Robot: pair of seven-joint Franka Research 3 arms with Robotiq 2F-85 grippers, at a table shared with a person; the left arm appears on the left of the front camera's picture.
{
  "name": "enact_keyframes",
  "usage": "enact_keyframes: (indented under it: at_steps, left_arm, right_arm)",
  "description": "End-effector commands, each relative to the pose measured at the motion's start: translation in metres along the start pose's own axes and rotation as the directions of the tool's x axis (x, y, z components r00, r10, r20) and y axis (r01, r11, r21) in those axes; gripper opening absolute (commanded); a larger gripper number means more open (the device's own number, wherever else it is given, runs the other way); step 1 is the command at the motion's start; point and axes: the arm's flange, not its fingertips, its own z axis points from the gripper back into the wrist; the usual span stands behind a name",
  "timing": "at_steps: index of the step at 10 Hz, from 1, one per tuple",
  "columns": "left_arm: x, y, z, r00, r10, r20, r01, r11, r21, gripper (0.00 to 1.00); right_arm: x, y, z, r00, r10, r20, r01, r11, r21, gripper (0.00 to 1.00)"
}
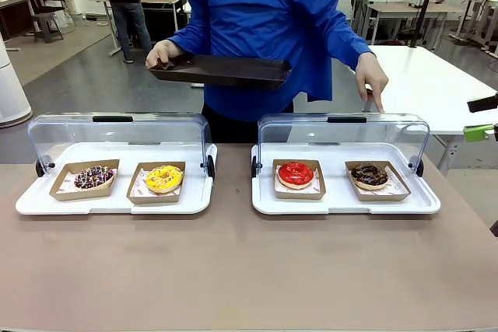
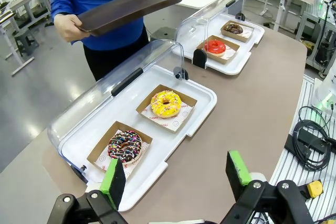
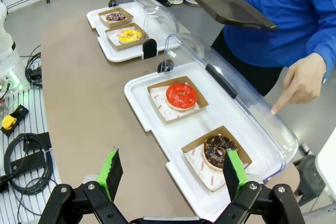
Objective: Provide the desired donut to the person.
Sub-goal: Pick up and lift the Paper togo box containing the Donut pointed at by the person.
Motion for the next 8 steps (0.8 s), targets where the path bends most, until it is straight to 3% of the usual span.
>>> enact_keyframes:
  at_steps: [1, 3, 5, 8]
  left_arm:
    - [0.000, 0.000, 0.002, 1.000, 0.015, -0.006, -0.015, 1.000, -0.007, 1.00]
    - [0.000, 0.000, 0.002, 1.000, 0.015, -0.006, -0.015, 1.000, -0.007, 1.00]
    - [0.000, 0.000, 0.002, 1.000, 0.015, -0.006, -0.015, 1.000, -0.007, 1.00]
    - [0.000, 0.000, 0.002, 1.000, 0.015, -0.006, -0.015, 1.000, -0.007, 1.00]
  right_arm:
    - [0.000, 0.000, 0.000, 1.000, 0.000, 0.000, 0.000, 1.000, 0.000, 1.00]
    - [0.034, -0.006, -0.038, 0.943, 0.154, -0.295, -0.117, 0.984, 0.137, 1.00]
    - [0.015, -0.024, -0.092, 0.837, 0.195, -0.511, -0.096, 0.972, 0.215, 1.00]
    - [-0.039, -0.048, -0.148, 0.746, 0.367, -0.556, -0.189, 0.917, 0.350, 1.00]
